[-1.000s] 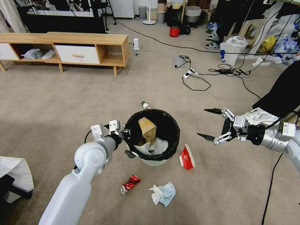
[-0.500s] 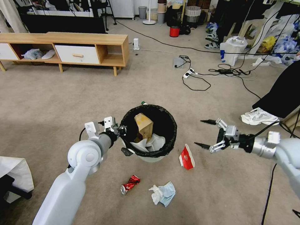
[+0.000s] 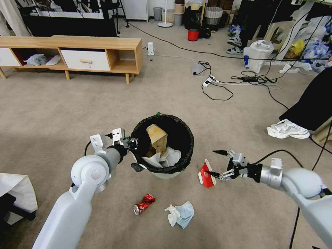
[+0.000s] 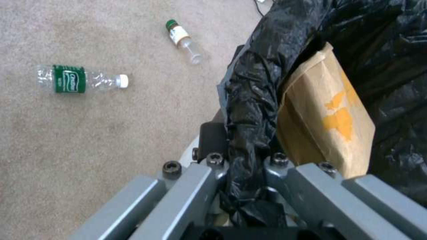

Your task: Pick up the trash bin and place the garbage on the floor into it.

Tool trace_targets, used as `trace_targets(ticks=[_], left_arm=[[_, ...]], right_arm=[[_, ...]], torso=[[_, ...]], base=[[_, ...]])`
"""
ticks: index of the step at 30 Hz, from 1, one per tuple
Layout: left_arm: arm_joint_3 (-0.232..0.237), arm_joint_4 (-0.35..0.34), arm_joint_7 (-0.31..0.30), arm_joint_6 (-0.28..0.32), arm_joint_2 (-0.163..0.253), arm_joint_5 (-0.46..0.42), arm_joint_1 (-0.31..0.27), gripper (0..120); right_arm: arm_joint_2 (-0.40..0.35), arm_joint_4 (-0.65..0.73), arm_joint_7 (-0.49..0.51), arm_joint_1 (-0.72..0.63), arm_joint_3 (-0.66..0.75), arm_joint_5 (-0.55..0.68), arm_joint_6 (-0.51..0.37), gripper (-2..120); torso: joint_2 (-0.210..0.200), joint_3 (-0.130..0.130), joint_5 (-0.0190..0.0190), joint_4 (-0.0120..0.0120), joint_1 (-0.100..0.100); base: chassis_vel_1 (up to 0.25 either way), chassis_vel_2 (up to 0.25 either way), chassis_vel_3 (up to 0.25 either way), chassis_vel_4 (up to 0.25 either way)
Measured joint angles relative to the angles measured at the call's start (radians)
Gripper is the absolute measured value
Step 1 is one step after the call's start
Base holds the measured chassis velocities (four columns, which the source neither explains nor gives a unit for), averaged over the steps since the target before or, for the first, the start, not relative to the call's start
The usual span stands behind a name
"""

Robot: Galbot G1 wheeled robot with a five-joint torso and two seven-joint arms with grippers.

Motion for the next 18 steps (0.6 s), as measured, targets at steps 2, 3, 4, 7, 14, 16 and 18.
trace_targets(ticks=[2, 3, 4, 7, 14, 16, 18], left_arm=[[-0.001, 0.0, 0.0, 0.0, 0.0, 0.0, 0.001, 3], [-0.001, 0.0, 0.0, 0.0, 0.0, 0.0, 0.001, 3], [-0.001, 0.0, 0.0, 0.0, 0.0, 0.0, 0.001, 3], [-0.003, 0.0, 0.0, 0.0, -0.002, 0.002, 0.001, 3], [-0.004, 0.002, 0.0, 0.0, -0.003, 0.003, 0.003, 3], [-0.005, 0.003, 0.001, 0.0, -0.003, 0.003, 0.004, 3], [-0.005, 0.005, 0.002, 0.0, -0.001, 0.003, 0.004, 3]], right_arm=[[0.002, -0.002, 0.014, -0.001, -0.01, 0.001, -0.012, 100], [0.005, -0.004, 0.023, -0.001, -0.018, 0.003, -0.022, 100], [0.007, -0.006, 0.032, -0.001, -0.025, 0.003, -0.031, 100], [0.019, -0.017, 0.062, 0.001, -0.049, 0.005, -0.053, 100], [0.059, -0.062, 0.122, 0.011, -0.086, 0.013, -0.082, 100], [0.07, -0.077, 0.135, 0.014, -0.091, 0.017, -0.085, 100], [0.091, -0.11, 0.14, 0.023, -0.099, 0.018, -0.085, 100]], torso=[[0.0, 0.0, -0.0002, 0.0, 0.0], [0.0, 0.0, -0.0002, -0.0001, 0.0], [0.0, 0.0, -0.0003, -0.0001, 0.0], [0.0, 0.0, -0.0001, -0.0001, 0.0], [0.0, 0.0, 0.0, 0.0, 0.0], [0.0, 0.0, -0.0002, -0.0001, 0.0], [0.0, 0.0, -0.0002, -0.0001, 0.0]], base=[[0.0, 0.0, 0.0, 0.0], [0.0, 0.0, 0.0, 0.0], [0.0, 0.0, 0.0, 0.0], [0.0, 0.0, 0.0, 0.0], [0.0, 0.0, 0.0, 0.0], [0.0, 0.0, 0.0, 0.0], [0.0, 0.0, 0.0, 0.0]])
